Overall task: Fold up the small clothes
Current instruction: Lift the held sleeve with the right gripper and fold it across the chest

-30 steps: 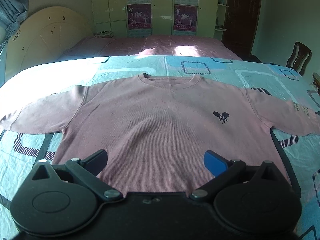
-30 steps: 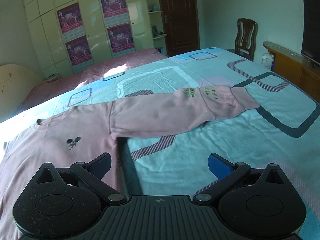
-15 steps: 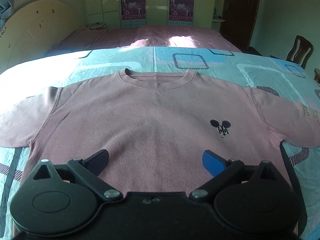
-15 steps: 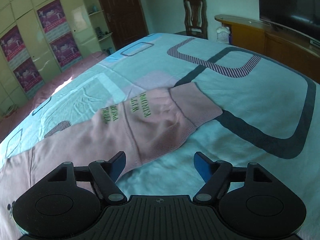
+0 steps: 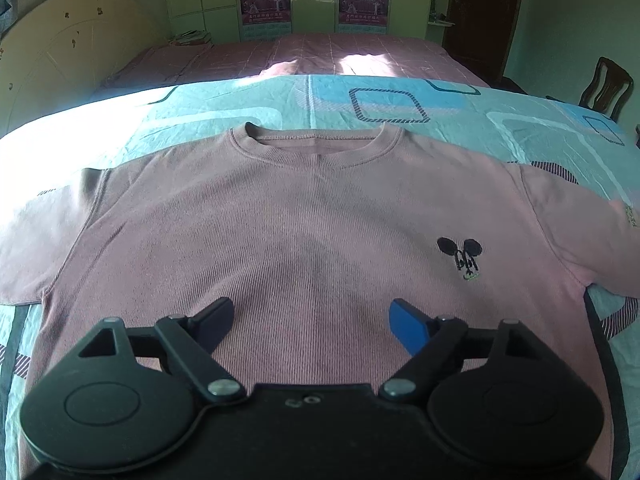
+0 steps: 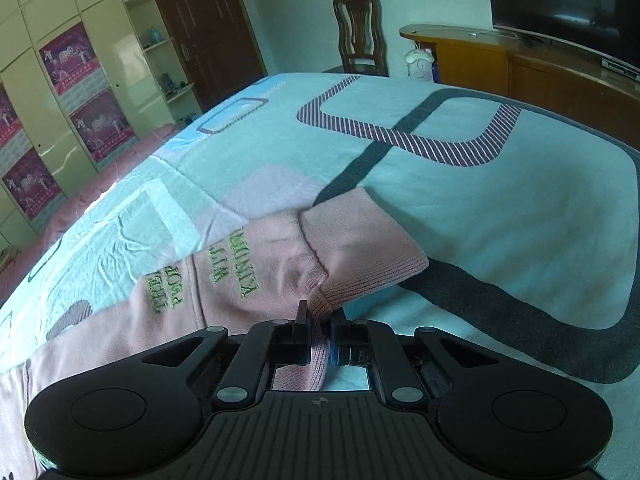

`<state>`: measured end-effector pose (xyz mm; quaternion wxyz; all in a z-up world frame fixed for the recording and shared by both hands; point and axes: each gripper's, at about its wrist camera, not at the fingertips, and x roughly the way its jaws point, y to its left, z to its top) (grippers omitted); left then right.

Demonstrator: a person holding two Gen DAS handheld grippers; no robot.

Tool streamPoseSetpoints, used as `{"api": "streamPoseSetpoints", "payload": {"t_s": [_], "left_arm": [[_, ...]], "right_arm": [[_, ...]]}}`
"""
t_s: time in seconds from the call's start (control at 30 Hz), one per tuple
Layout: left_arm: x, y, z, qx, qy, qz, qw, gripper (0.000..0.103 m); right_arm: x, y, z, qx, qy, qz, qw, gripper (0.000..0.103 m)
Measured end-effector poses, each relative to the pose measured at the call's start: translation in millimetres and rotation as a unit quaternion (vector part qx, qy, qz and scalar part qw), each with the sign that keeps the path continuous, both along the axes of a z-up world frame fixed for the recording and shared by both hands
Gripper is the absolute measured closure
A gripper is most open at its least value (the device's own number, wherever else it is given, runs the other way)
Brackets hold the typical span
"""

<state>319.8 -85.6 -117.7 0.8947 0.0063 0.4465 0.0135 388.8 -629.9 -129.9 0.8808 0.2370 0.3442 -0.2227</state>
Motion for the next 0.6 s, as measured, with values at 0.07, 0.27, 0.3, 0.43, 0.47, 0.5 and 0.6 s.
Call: {"api": "streamPoseSetpoints", "payload": {"t_s": [0.07, 0.27, 0.3, 0.43, 0.47, 0.5, 0.6], "left_arm": [[-0.2, 2.6, 0.9, 0.003, -0.003, 0.004, 1.0000, 0.019], [-0.9, 21.3, 10.1, -0.002, -0.018, 0.023, 0.9996, 0.018], [-1.3, 25.6, 11.8, -0.002, -0.022, 0.026, 0.9994, 0.017], [-1.7, 46.9, 15.5, -0.006, -0.032, 0.039, 0.9987, 0.016], [-2.0, 52.7, 15.6, -0.007, -0.034, 0.043, 0.9985, 0.016], [-2.5, 58.6, 15.7, -0.009, -0.036, 0.046, 0.9982, 0.016], [-2.9, 75.7, 15.1, -0.010, -0.037, 0.053, 0.9979, 0.016]], "right_arm": [[2.7, 15.5, 12.5, -0.012, -0.019, 0.026, 0.999, 0.095], [19.0, 106.6, 58.2, -0.035, -0.079, 0.158, 0.984, 0.095], [21.7, 126.9, 63.7, -0.032, -0.087, 0.184, 0.978, 0.095], [29.2, 214.9, 73.6, -0.020, -0.110, 0.284, 0.952, 0.095], [30.5, 238.4, 72.5, -0.013, -0.110, 0.309, 0.944, 0.095], [31.1, 258.6, 70.6, -0.008, -0.110, 0.328, 0.938, 0.095], [31.0, 320.5, 52.0, 0.009, -0.094, 0.387, 0.917, 0.095]]}}
